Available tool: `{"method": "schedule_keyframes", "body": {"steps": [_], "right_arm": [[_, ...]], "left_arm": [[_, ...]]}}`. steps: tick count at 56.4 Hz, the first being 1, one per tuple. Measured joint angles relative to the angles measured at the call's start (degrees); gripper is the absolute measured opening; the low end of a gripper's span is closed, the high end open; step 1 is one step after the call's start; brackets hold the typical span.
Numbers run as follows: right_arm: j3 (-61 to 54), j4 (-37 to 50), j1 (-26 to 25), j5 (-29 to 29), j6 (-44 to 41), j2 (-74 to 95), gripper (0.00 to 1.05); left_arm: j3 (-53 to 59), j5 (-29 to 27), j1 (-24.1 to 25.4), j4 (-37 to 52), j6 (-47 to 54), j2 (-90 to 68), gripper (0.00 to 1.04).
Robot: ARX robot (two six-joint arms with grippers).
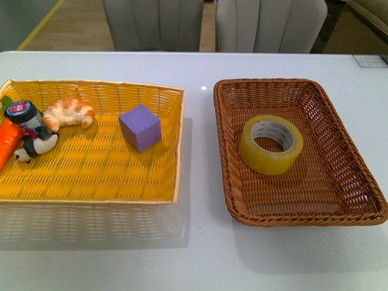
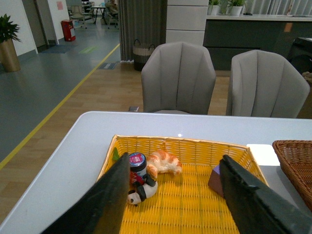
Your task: Move tape to another basket
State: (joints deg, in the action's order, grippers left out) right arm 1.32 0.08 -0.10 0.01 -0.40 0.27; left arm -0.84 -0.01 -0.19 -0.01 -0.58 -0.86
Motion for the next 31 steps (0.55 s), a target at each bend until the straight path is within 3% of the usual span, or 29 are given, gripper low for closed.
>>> {"method": "schedule_keyframes", "body": {"steps": [9,31], "right_arm": [[0.0,0.0,0.0,0.0,0.0,0.0,0.96],[0.0,0.0,0.0,0.0,0.0,0.0,0.96]], "left_arm": [[0.0,0.0,0.0,0.0,0.02,0.0,0.97],[0.0,0.0,0.0,0.0,0.13,0.0,0.96]]}}
